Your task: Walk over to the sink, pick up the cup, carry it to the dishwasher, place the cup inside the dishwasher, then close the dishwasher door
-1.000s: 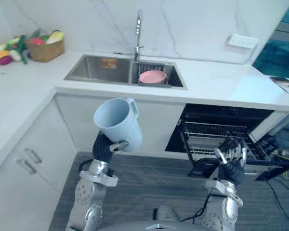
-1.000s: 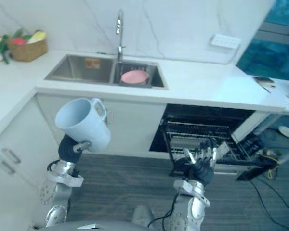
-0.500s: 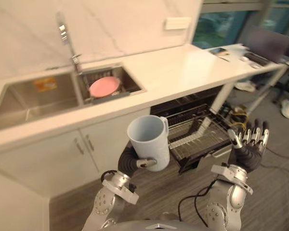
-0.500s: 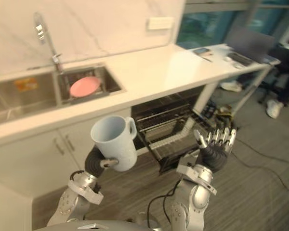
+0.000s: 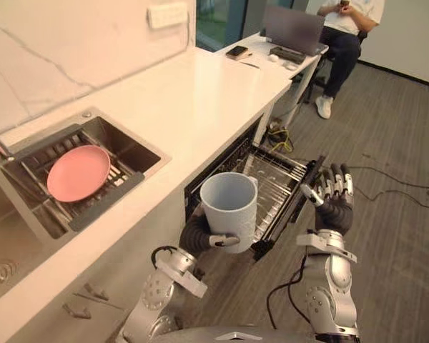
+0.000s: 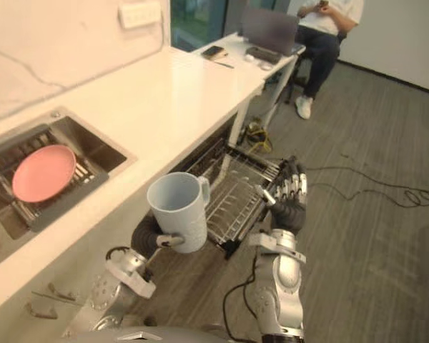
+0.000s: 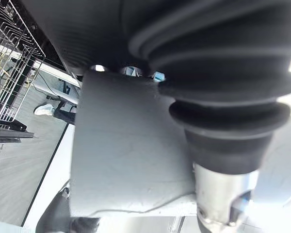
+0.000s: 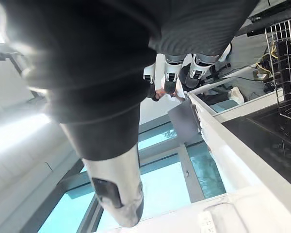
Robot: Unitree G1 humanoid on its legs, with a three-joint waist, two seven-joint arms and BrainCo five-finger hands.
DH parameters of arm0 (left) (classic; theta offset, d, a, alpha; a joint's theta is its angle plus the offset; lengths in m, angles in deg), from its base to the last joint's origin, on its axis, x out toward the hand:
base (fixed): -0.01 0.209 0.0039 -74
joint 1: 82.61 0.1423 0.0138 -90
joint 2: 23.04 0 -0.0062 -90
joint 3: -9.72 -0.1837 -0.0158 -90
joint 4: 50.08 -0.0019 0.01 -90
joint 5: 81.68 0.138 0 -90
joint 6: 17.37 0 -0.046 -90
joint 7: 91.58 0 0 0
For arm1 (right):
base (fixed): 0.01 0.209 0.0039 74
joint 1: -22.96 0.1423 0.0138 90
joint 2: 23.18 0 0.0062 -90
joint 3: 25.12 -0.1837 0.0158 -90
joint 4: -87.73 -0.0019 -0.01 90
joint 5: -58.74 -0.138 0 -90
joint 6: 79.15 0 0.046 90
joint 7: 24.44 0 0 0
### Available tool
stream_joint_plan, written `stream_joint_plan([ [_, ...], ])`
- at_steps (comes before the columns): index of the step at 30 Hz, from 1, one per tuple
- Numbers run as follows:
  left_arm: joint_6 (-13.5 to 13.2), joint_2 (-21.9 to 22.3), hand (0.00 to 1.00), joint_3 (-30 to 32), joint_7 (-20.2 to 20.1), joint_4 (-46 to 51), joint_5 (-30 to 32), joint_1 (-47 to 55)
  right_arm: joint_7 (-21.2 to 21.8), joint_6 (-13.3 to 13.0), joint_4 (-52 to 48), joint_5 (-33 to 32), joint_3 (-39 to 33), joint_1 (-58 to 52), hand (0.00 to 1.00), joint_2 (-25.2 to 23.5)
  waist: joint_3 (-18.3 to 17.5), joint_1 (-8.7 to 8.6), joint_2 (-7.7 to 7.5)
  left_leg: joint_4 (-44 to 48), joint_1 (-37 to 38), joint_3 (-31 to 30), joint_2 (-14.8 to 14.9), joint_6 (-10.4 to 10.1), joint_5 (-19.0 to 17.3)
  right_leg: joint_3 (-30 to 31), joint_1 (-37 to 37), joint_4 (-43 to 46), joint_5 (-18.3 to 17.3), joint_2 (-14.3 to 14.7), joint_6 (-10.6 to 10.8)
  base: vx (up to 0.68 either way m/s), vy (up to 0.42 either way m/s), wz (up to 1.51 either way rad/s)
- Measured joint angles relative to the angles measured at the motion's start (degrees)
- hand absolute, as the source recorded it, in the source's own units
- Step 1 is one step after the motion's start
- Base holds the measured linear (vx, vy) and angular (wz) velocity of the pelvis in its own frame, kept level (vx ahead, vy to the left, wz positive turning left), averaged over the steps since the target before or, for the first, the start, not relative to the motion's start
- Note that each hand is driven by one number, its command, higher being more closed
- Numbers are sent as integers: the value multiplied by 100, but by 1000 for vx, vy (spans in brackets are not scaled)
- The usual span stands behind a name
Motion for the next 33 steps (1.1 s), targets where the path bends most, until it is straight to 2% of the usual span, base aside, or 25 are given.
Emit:
stream_joint_plan([
  [1,4,-8,100,-19,10,-2,7,39,69,1,6,-2,-2,-9,0,-99,4,-13,2,-196,230,120,13,34,17,-310,-174,467,-19,-40,55,93,126,-53],
  [2,7,-11,100,-16,18,-6,11,39,125,7,25,-5,-3,-8,0,-116,12,-14,3,-301,354,190,22,65,31,-526,-276,735,-31,-87,207,61,88,-58],
  [3,8,-20,100,23,30,-7,14,30,210,35,37,-5,-2,-10,0,-111,34,-23,15,-454,554,326,40,91,41,-1020,-457,1142,-111,-271,256,37,64,-47],
  [4,8,-24,100,55,39,-9,15,29,241,42,38,-5,-5,-11,0,-110,40,-42,29,-484,587,385,41,98,36,-1298,-527,1248,-195,-414,189,-23,73,-53],
  [6,8,-29,100,214,135,-13,14,23,418,39,183,-1,-10,61,0,-87,17,-35,48,-548,575,692,201,78,-50,-2134,-771,1000,-255,-942,72,-46,44,-64],
  [7,11,-33,100,286,150,-25,14,27,449,39,302,-4,-9,127,0,-86,30,-13,72,-513,570,780,313,38,-86,-2240,-839,848,-202,-998,69,31,-51,-87],
  [9,15,-108,100,625,296,-29,40,25,623,39,664,-8,-3,366,0,-86,91,50,215,-292,562,1082,864,-210,-242,-2358,-1027,400,305,-1085,94,77,-108,-88],
  [10,16,-123,100,720,340,-38,71,22,648,42,710,-9,0,412,0,-86,98,51,225,-239,555,1141,986,-276,-279,-2343,-1073,340,475,-1126,86,91,-165,-71],
  [12,15,-175,100,955,508,-56,126,9,732,16,687,1,-4,432,0,-81,86,54,140,-60,500,1206,1215,-519,-401,-2044,-1143,321,1218,-1324,-7,144,-307,-27],
  [13,9,-241,100,1021,552,-72,128,-21,797,5,684,10,11,428,0,-70,35,29,-61,45,464,1142,1189,-691,-491,-1875,-1065,370,2374,-1481,-35,120,-289,10],
  [14,25,-227,100,1055,588,-130,137,-63,807,7,689,25,13,438,0,-26,26,47,-11,67,468,1065,1249,-738,-501,-1815,-1010,383,2229,-1430,189,116,-303,15],
  [15,52,-92,100,1035,649,-167,193,-88,843,9,680,76,33,483,0,167,-12,59,213,-31,435,1026,1422,-842,-429,-1885,-969,226,2165,-1255,274,116,-235,4],
  [17,52,101,100,1043,737,-122,243,-193,874,36,679,171,55,621,0,458,-49,131,496,-82,325,1043,1608,-961,-323,-1911,-965,-107,2121,-1051,263,150,-265,-6],
  [19,50,230,100,1209,1077,-21,427,-307,932,250,679,169,126,815,0,560,-62,245,569,-80,277,1135,1779,-1090,-267,-1933,-779,-675,2099,-826,275,121,-191,-23],
  [20,33,245,100,1255,1203,9,474,-324,949,272,678,161,190,864,0,568,-46,264,539,-94,277,1171,1819,-1120,-262,-1934,-714,-809,2095,-770,283,50,-120,-21],
  [22,-14,254,100,1505,1681,15,808,-421,1178,498,658,106,317,992,0,558,38,283,295,-162,273,1169,1807,-1225,-203,-2091,-483,-1200,1912,-752,528,18,-129,-2],
  [25,-56,262,100,1840,2268,13,1380,-439,1430,658,563,64,344,993,0,543,20,253,146,-301,140,976,1657,-1282,-47,-2383,-283,-1580,1679,-815,708,-30,-130,29],
  [26,-75,267,100,1893,2374,9,1527,-440,1480,675,521,-12,350,994,0,545,24,239,152,-376,146,939,1619,-1287,13,-2415,-250,-1629,1642,-838,784,-49,-113,47],
  [27,-109,276,100,1960,2626,1,1952,-436,1547,698,426,-115,363,990,0,563,26,221,264,-558,172,873,1619,-1298,142,-2531,-215,-1641,1635,-830,788,-37,-56,32],
  [29,-182,273,100,2010,2970,17,2528,-452,1573,699,405,-269,463,1017,0,614,-20,229,361,-821,253,861,1607,-1309,330,-2601,-213,-1663,1636,-829,784,-28,-28,24],
  [31,-174,313,100,2013,3284,17,2989,-552,1627,698,383,-317,531,1027,0,594,-32,223,375,-962,299,860,1595,-1316,436,-2664,-198,-1668,1643,-824,777,-43,-27,11],
  [33,-20,312,100,2033,3760,13,3626,-765,1633,708,55,-456,738,1029,0,551,-36,209,356,-1047,302,861,1529,-1285,507,-2675,-196,-1740,1718,-846,768,-45,-6,4],
])
